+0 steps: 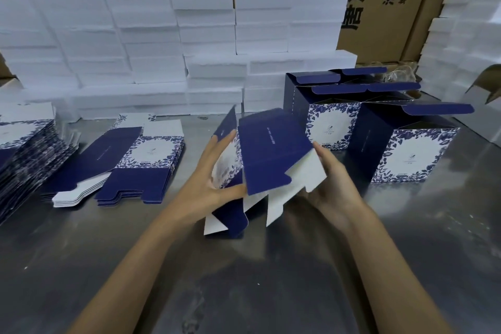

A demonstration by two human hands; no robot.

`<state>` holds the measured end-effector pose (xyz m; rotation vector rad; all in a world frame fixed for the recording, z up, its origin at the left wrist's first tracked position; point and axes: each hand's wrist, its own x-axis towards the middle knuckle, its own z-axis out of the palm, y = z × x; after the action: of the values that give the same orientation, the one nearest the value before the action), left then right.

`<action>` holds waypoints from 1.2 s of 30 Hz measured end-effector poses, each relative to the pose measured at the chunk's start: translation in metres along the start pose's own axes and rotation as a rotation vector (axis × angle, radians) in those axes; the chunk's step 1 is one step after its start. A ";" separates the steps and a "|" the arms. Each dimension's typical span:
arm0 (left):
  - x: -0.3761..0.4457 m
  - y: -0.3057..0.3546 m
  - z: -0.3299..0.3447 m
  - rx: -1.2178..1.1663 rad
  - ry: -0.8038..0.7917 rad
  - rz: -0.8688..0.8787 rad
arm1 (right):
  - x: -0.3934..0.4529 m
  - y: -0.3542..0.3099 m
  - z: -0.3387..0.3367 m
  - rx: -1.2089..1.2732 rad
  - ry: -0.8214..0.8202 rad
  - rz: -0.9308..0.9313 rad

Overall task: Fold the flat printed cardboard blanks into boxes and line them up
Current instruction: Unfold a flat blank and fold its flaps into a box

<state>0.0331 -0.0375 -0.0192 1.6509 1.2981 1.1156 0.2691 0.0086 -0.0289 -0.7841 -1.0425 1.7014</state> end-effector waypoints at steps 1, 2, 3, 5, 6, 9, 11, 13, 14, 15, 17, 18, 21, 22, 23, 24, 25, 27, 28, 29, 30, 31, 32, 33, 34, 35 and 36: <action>-0.001 0.002 0.000 -0.018 0.014 0.014 | 0.001 0.002 0.001 -0.039 -0.037 -0.015; -0.002 0.003 0.001 -0.026 0.030 0.028 | 0.002 0.004 0.003 -0.086 -0.084 -0.031; -0.002 0.005 0.001 -0.032 0.046 0.044 | 0.003 0.006 0.004 -0.135 -0.137 -0.046; 0.000 0.007 0.002 -0.063 0.077 0.082 | 0.004 0.011 0.006 -0.231 -0.220 -0.078; 0.001 0.007 0.001 -0.094 0.092 0.101 | 0.005 0.012 0.007 -0.273 -0.243 -0.092; 0.000 0.011 -0.001 -0.146 0.147 0.140 | 0.005 0.016 0.010 -0.384 -0.234 -0.117; -0.001 0.013 -0.003 -0.123 0.170 0.130 | 0.005 0.019 0.012 -0.459 -0.183 -0.112; 0.000 0.013 -0.004 -0.110 0.172 0.109 | 0.006 0.023 0.013 -0.513 -0.094 -0.118; 0.000 0.013 -0.003 -0.109 0.171 0.105 | 0.007 0.024 0.014 -0.545 -0.051 -0.133; 0.001 0.013 -0.003 -0.115 0.170 0.106 | 0.007 0.025 0.016 -0.578 -0.016 -0.149; 0.002 0.011 -0.003 -0.127 0.154 0.122 | 0.008 0.027 0.019 -0.640 0.036 -0.177; 0.002 0.010 -0.003 -0.126 0.151 0.129 | 0.009 0.028 0.019 -0.665 0.050 -0.188; 0.001 0.009 -0.003 -0.142 0.207 0.127 | 0.009 0.030 0.021 -0.730 0.054 -0.207; 0.001 0.010 -0.003 -0.150 0.228 0.131 | 0.009 0.030 0.021 -0.751 0.053 -0.206; 0.001 0.010 -0.004 -0.151 0.242 0.136 | 0.009 0.029 0.021 -0.776 0.055 -0.202; 0.001 0.011 -0.004 -0.149 0.250 0.141 | 0.008 0.029 0.020 -0.813 0.065 -0.195; 0.001 0.011 -0.004 -0.149 0.255 0.143 | 0.008 0.028 0.018 -0.875 0.085 -0.187; 0.001 0.012 -0.005 -0.164 0.260 0.135 | 0.007 0.025 0.012 -1.070 0.127 -0.166; 0.001 0.012 -0.006 -0.172 0.258 0.128 | 0.007 0.024 0.009 -1.154 0.127 -0.154; 0.001 0.012 -0.006 -0.179 0.253 0.120 | 0.007 0.024 0.006 -1.205 0.115 -0.140; 0.001 0.012 -0.006 -0.183 0.247 0.114 | 0.007 0.024 0.005 -1.234 0.100 -0.128; 0.000 0.012 -0.006 -0.184 0.240 0.111 | 0.008 0.025 0.004 -1.260 0.084 -0.123; 0.000 0.012 -0.006 -0.185 0.234 0.108 | 0.009 0.026 0.004 -1.286 0.070 -0.125; 0.000 0.011 -0.006 -0.188 0.229 0.105 | 0.009 0.027 0.004 -1.304 0.059 -0.127; 0.000 0.011 -0.006 -0.192 0.225 0.104 | 0.010 0.028 0.005 -1.308 0.051 -0.127; 0.000 0.012 -0.006 -0.193 0.221 0.106 | 0.010 0.028 0.005 -1.302 0.046 -0.127; 0.000 0.012 -0.007 -0.193 0.217 0.110 | 0.011 0.029 0.005 -1.295 0.046 -0.129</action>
<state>0.0304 -0.0396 -0.0061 1.5048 1.2000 1.4719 0.2495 0.0123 -0.0536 -1.4606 -2.1058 0.7161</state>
